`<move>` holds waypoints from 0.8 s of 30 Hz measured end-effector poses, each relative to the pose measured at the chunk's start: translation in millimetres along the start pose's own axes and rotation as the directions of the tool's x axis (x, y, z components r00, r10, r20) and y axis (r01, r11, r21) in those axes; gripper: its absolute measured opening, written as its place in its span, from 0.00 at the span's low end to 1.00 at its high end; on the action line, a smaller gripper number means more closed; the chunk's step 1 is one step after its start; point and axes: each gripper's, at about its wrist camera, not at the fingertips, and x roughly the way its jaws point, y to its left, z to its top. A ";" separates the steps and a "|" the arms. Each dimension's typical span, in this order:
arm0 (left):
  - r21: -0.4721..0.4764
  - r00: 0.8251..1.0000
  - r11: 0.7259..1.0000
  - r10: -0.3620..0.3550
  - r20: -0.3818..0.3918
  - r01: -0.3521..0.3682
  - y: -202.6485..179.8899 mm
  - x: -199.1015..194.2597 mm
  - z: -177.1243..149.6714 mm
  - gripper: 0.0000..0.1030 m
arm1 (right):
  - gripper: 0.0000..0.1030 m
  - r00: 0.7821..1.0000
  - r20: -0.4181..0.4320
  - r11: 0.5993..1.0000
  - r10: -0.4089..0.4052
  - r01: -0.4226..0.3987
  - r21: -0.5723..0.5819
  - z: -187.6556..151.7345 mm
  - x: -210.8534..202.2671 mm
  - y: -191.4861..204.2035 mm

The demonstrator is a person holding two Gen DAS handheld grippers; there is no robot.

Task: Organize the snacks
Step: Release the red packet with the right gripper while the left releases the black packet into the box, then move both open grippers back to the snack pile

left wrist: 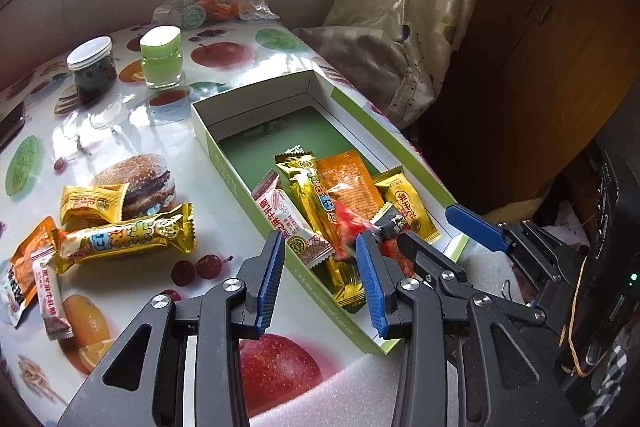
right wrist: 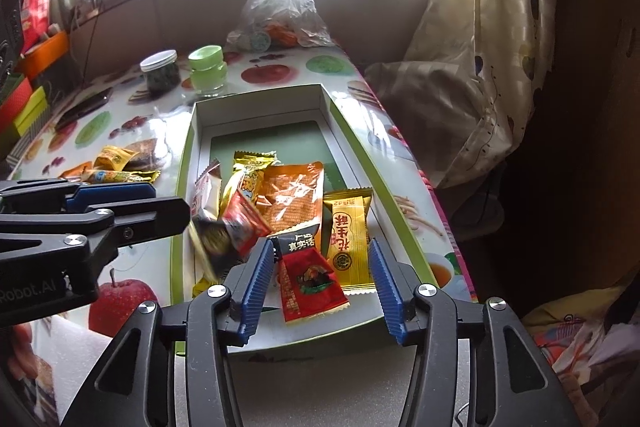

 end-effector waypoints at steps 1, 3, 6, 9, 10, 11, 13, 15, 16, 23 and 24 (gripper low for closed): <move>0.000 1.000 1.000 -0.001 0.005 0.001 0.2 -2.9 -0.5 0.38 | 0.48 1.000 0.003 1.000 -0.002 0.002 0.004 -0.1 -2.0 0.1; -0.003 1.000 1.000 0.004 0.011 -0.003 1.4 -7.1 -1.1 0.38 | 0.49 1.000 0.009 1.000 -0.001 0.001 0.013 -0.2 -5.8 0.3; -0.009 1.000 1.000 0.016 0.022 -0.015 5.2 -13.9 -3.3 0.38 | 0.49 1.000 0.017 1.000 -0.005 0.005 0.018 0.1 -10.1 2.2; -0.020 0.999 1.000 0.021 0.035 -0.020 10.2 -21.9 -5.9 0.38 | 0.49 1.000 0.024 1.000 0.000 0.000 0.023 1.7 -14.4 5.2; -0.023 0.999 0.999 0.023 0.041 -0.022 12.2 -24.9 -7.0 0.38 | 0.49 1.000 0.028 1.000 -0.001 0.000 0.023 2.0 -15.9 6.4; -0.027 0.998 0.999 0.030 0.046 -0.029 14.0 -27.6 -7.8 0.38 | 0.49 1.000 0.031 1.000 0.000 -0.001 0.023 2.2 -17.7 7.7; -0.030 0.998 0.999 0.040 0.058 -0.039 17.4 -33.3 -10.1 0.38 | 0.49 0.999 0.037 1.000 0.004 -0.005 0.024 3.2 -20.4 11.2; -0.036 0.997 0.998 0.048 0.065 -0.046 21.8 -38.1 -11.8 0.38 | 0.49 0.999 0.043 1.000 0.008 -0.010 0.025 4.3 -22.5 15.6; -0.040 0.996 0.998 0.051 0.068 -0.048 24.5 -40.7 -12.9 0.38 | 0.49 0.999 0.046 1.000 0.010 -0.012 0.026 4.7 -23.7 17.5; -0.079 0.993 0.995 0.074 0.093 -0.067 47.6 -57.3 -23.7 0.38 | 0.49 0.997 0.062 0.998 0.048 -0.051 0.032 10.5 -28.8 35.4; -0.086 0.993 0.994 0.078 0.093 -0.071 51.8 -59.3 -25.8 0.38 | 0.49 0.997 0.062 0.998 0.055 -0.057 0.025 11.7 -28.8 40.0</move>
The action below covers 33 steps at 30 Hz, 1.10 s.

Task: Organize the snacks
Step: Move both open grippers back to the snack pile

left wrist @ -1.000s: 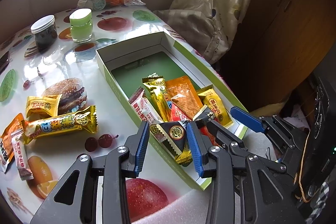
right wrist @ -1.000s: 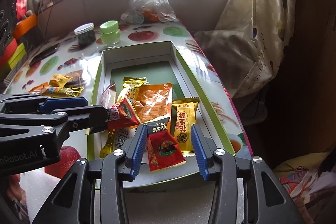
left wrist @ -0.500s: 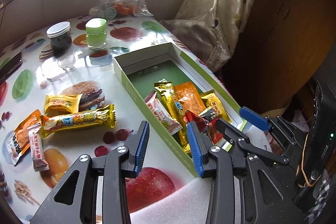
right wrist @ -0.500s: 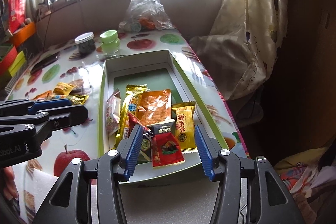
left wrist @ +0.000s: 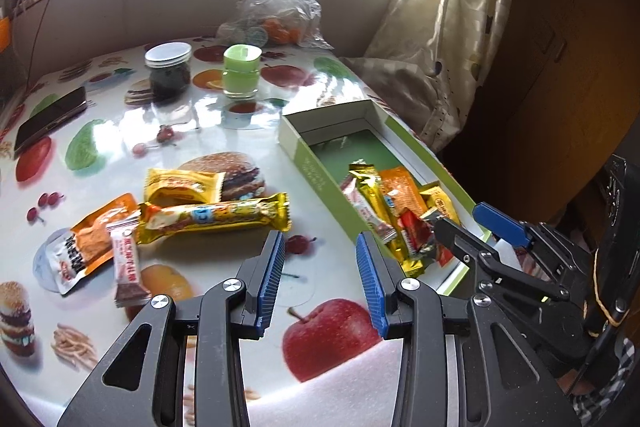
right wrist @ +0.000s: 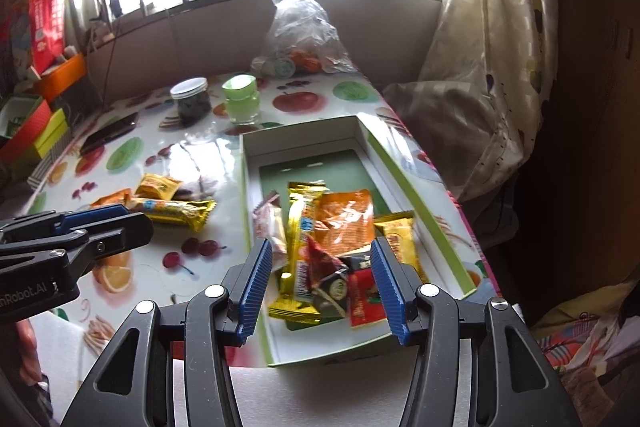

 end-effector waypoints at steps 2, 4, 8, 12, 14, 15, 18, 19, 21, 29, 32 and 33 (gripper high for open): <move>-0.015 1.000 1.000 0.012 0.005 -0.012 10.1 -4.0 -3.5 0.38 | 0.49 1.000 0.000 1.000 0.014 -0.014 -0.013 1.1 0.6 9.9; -0.025 1.000 1.000 0.019 0.009 -0.019 20.2 -8.1 -7.4 0.38 | 0.49 0.999 -0.004 0.999 0.041 -0.041 -0.032 1.8 1.8 22.6; -0.048 0.998 0.998 0.052 0.019 -0.051 40.6 -17.4 -13.4 0.38 | 0.49 0.997 -0.011 0.995 0.080 -0.081 -0.065 3.3 7.5 44.5; -0.083 0.995 0.992 0.096 0.026 -0.094 66.1 -26.9 -19.8 0.38 | 0.49 0.991 -0.034 0.988 0.130 -0.132 -0.077 3.3 16.0 65.5; -0.108 0.993 0.988 0.111 0.029 -0.108 78.9 -31.1 -22.4 0.38 | 0.49 0.987 -0.048 0.984 0.150 -0.154 -0.088 3.3 20.8 77.0; -0.117 0.993 0.987 0.118 0.031 -0.114 85.3 -33.6 -24.2 0.38 | 0.49 0.985 -0.056 0.981 0.162 -0.167 -0.094 3.2 22.8 82.4; -0.138 0.990 0.981 0.138 0.025 -0.134 103.8 -37.9 -29.0 0.38 | 0.49 0.977 -0.075 0.973 0.200 -0.207 -0.104 2.8 29.6 98.3; -0.148 0.989 0.979 0.146 0.021 -0.142 110.8 -39.1 -30.9 0.38 | 0.49 0.973 -0.083 0.969 0.215 -0.224 -0.103 2.9 32.2 103.3; -0.162 0.986 0.974 0.165 0.015 -0.161 122.8 -41.1 -33.6 0.38 | 0.49 0.966 -0.103 0.963 0.239 -0.249 -0.106 2.4 37.9 113.8; -0.219 0.978 0.954 0.207 -0.007 -0.204 164.9 -45.1 -43.8 0.38 | 0.49 0.940 -0.149 0.937 0.306 -0.325 -0.127 3.2 59.1 156.2; -0.227 0.978 0.952 0.210 -0.008 -0.206 174.1 -45.2 -45.9 0.38 | 0.49 0.930 -0.158 0.928 0.332 -0.352 -0.123 5.0 68.3 168.9; -0.230 0.977 0.951 0.211 -0.010 -0.208 176.8 -45.0 -46.4 0.38 | 0.49 0.926 -0.161 0.925 0.341 -0.361 -0.120 5.8 71.1 172.3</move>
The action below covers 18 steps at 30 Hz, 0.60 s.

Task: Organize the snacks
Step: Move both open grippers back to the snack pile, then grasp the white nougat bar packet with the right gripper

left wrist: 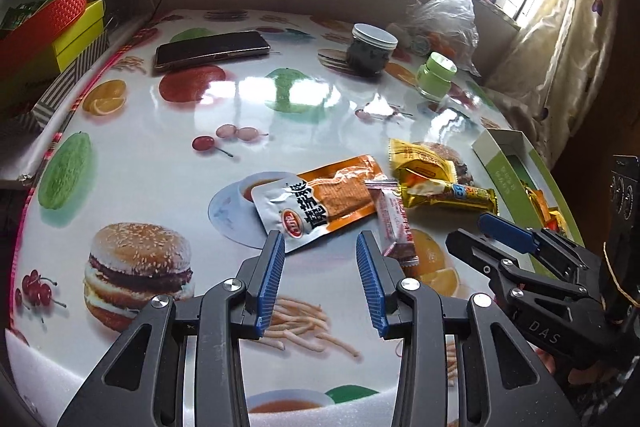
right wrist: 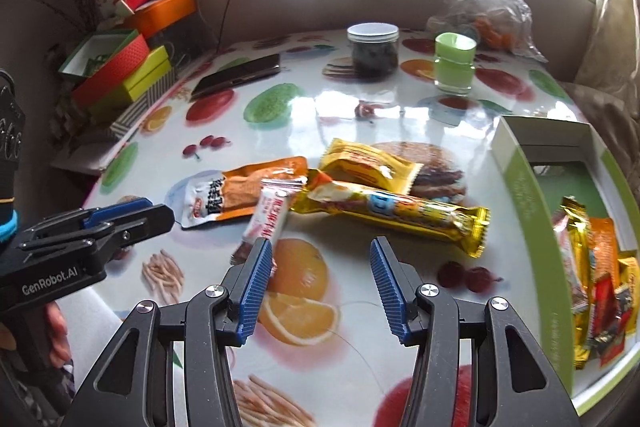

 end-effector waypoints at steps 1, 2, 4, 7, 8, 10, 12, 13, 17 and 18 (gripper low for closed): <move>-0.003 1.000 1.000 0.002 -0.002 -0.002 3.2 0.8 0.3 0.38 | 0.49 1.000 -0.006 1.000 0.015 -0.015 0.002 1.5 4.9 3.0; -0.006 1.000 1.000 0.001 -0.004 -0.001 5.3 1.8 0.3 0.38 | 0.49 1.000 -0.014 1.000 0.020 -0.020 0.002 2.7 8.9 5.5; -0.013 1.000 1.000 -0.005 -0.007 0.005 11.1 3.3 0.0 0.38 | 0.49 0.999 -0.021 1.000 0.026 -0.027 -0.010 4.1 15.8 11.8; -0.023 1.000 1.000 -0.006 -0.013 0.006 18.4 5.8 -0.2 0.38 | 0.49 0.999 -0.037 0.999 0.030 -0.031 -0.013 6.3 26.0 17.8; -0.025 1.000 1.000 -0.007 -0.014 0.007 20.4 6.6 0.1 0.38 | 0.49 0.998 -0.045 0.999 0.032 -0.033 -0.012 7.1 29.5 19.4; -0.031 1.000 0.999 -0.011 -0.018 0.010 25.0 7.8 0.3 0.38 | 0.49 0.998 -0.056 1.000 0.029 -0.030 -0.011 8.9 36.1 22.5; -0.034 1.000 0.999 -0.015 -0.024 0.014 28.6 9.4 1.0 0.38 | 0.49 0.997 -0.068 0.999 0.029 -0.030 -0.012 10.5 41.4 25.0; -0.030 1.000 0.999 -0.011 -0.026 0.010 30.1 10.2 1.3 0.38 | 0.49 0.997 -0.070 0.999 0.032 -0.033 -0.014 11.2 43.6 26.4; -0.019 0.999 1.000 -0.005 -0.036 0.004 34.5 14.3 3.7 0.38 | 0.49 0.997 -0.072 1.000 0.004 -0.005 -0.024 12.8 50.1 29.7; -0.019 0.999 1.000 -0.006 -0.039 0.006 35.1 15.5 4.4 0.38 | 0.48 0.998 -0.070 1.000 -0.003 0.001 -0.023 13.4 50.6 30.0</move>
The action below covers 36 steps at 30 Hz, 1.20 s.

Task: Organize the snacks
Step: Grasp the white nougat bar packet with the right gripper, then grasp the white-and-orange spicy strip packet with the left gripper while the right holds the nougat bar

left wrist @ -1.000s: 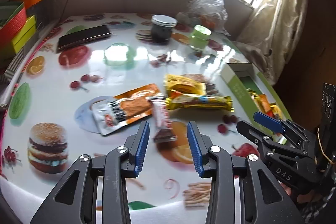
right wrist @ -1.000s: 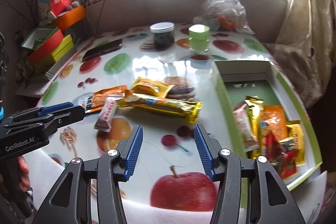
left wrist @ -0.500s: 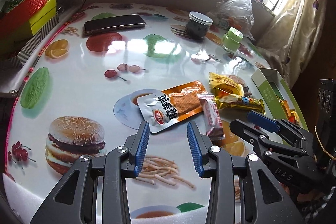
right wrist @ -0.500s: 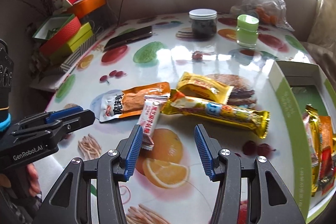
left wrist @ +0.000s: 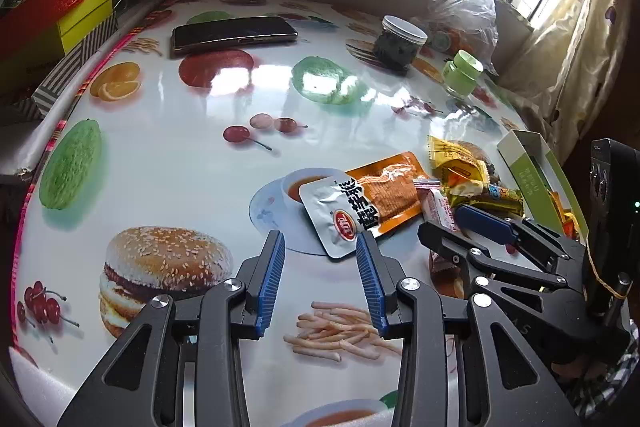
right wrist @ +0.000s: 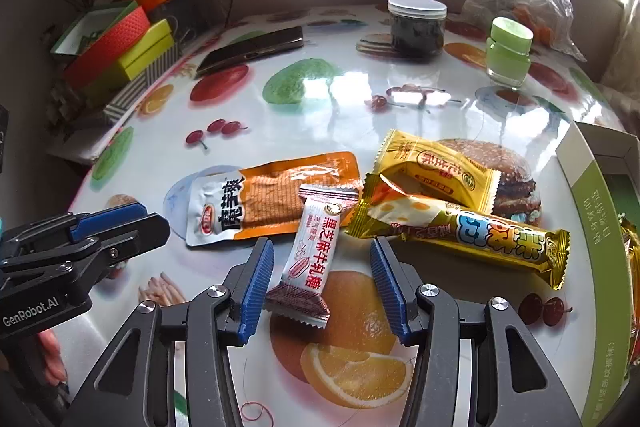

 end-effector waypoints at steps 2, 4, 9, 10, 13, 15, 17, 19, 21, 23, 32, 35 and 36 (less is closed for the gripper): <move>0.003 1.000 1.000 -0.005 -0.005 0.005 0.7 3.2 1.9 0.38 | 0.40 1.000 0.005 1.000 -0.012 0.012 0.004 -0.5 -0.3 -1.4; 0.006 1.000 1.000 -0.004 -0.012 0.004 0.4 6.9 4.4 0.38 | 0.30 0.999 0.008 0.999 -0.037 0.037 -0.002 -1.5 -1.0 -2.8; 0.025 0.999 0.999 -0.022 -0.026 0.023 -3.7 17.6 11.2 0.38 | 0.20 0.999 0.009 0.999 -0.049 0.049 -0.008 -4.7 -4.1 -7.7; 0.037 0.999 0.999 -0.015 -0.031 0.017 -5.5 20.0 12.4 0.38 | 0.19 0.999 0.011 0.999 -0.052 0.052 -0.006 -5.9 -5.3 -9.0; 0.081 0.999 0.996 -0.030 -0.039 0.033 -12.1 25.4 16.5 0.59 | 0.19 0.999 0.014 0.999 -0.053 0.052 0.003 -11.3 -10.4 -14.0; 0.119 0.999 0.992 -0.032 -0.044 0.037 -17.6 29.2 20.3 0.60 | 0.18 0.998 0.016 0.998 -0.056 0.056 0.013 -14.9 -13.4 -18.2; 0.163 0.999 0.987 -0.004 -0.044 0.011 -24.3 33.0 23.8 0.60 | 0.18 0.998 0.013 0.998 -0.053 0.053 0.030 -17.8 -17.0 -23.5; 0.219 0.999 0.975 -0.011 -0.048 0.021 -32.1 37.3 26.7 0.60 | 0.18 0.999 0.011 0.998 -0.050 0.050 0.039 -21.4 -20.3 -27.3; 0.270 0.997 0.962 -0.028 -0.073 0.047 -40.0 43.2 28.6 0.60 | 0.19 0.999 0.010 0.998 -0.045 0.044 0.046 -25.2 -23.2 -29.9; 0.335 0.997 0.942 -0.010 -0.083 0.037 -48.8 48.0 29.0 0.60 | 0.19 0.999 0.008 0.998 -0.039 0.038 0.053 -27.9 -25.8 -32.2; 0.501 0.994 0.865 0.050 -0.098 0.005 -66.7 62.3 32.0 0.65 | 0.19 1.000 0.009 0.997 -0.013 0.013 0.070 -33.3 -30.0 -38.0; 0.520 0.993 0.854 0.051 -0.102 0.010 -69.2 64.7 34.5 0.66 | 0.19 1.000 0.010 0.997 -0.005 0.004 0.077 -33.2 -29.9 -39.3; 0.516 0.993 0.856 0.040 -0.111 0.023 -68.7 65.9 35.8 0.66 | 0.19 1.000 0.010 0.997 -0.003 0.002 0.078 -33.0 -29.6 -39.4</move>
